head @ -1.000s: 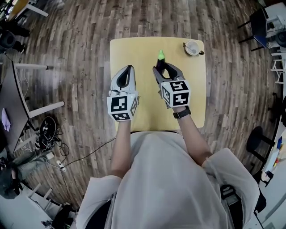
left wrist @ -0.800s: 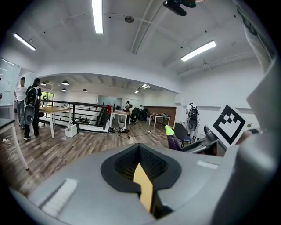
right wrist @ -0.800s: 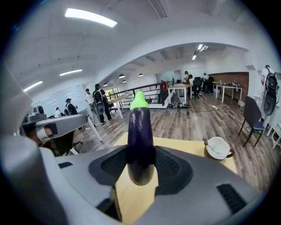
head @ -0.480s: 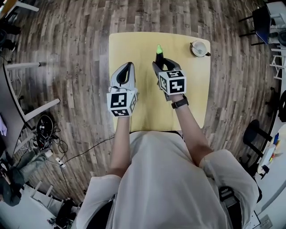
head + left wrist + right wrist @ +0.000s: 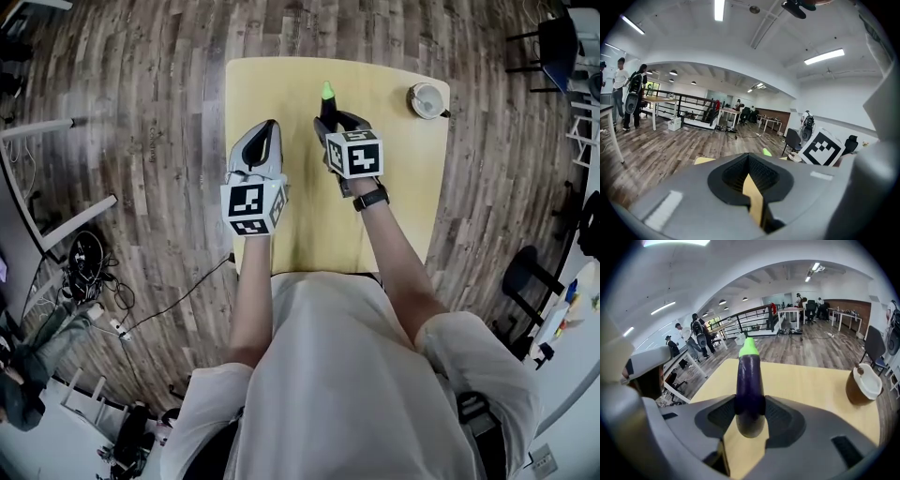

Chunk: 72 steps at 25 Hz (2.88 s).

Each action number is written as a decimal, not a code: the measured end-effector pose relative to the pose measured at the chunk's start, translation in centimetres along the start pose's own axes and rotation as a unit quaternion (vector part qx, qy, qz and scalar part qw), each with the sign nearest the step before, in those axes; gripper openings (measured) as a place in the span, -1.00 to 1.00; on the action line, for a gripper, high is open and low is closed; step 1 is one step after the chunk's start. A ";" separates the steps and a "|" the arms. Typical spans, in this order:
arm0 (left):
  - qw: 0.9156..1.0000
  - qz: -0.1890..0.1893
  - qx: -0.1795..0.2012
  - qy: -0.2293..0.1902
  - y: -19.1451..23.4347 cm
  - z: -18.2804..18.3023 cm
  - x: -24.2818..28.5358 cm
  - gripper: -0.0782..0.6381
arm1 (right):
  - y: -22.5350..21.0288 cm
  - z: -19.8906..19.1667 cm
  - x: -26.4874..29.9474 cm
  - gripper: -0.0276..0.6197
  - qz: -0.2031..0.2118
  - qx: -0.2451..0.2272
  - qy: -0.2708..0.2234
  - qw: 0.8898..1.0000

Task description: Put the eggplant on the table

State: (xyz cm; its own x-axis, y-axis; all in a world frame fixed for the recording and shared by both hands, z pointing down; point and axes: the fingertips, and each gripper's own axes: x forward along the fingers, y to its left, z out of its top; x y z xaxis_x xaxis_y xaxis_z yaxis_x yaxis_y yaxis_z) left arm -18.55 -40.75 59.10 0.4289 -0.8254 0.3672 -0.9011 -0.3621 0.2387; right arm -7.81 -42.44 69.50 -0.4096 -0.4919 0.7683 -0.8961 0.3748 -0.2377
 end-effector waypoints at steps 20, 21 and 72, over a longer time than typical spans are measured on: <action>0.999 0.004 -0.028 0.019 0.3 -2.4 1.2 -0.76 | -0.1 0.5 4.3 -0.32 -0.007 -0.017 0.029 0.999; 0.999 0.004 -0.028 0.020 0.3 -2.5 1.2 -0.76 | -0.2 0.5 4.5 -0.32 -0.008 -0.017 0.030 0.999; 0.994 0.024 0.057 -0.088 -9.4 4.8 -13.6 -0.76 | 2.6 1.1 -21.3 -0.29 -0.030 -0.055 -0.205 0.977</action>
State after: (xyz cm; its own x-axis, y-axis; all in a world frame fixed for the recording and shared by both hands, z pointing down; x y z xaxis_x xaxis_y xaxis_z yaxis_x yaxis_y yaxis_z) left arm -16.26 -28.22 47.57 0.3765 -0.9022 0.2105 -0.9259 -0.3588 0.1182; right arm -1.65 -31.83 51.88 -0.4106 -0.7805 0.4714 -0.9063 0.4060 -0.1174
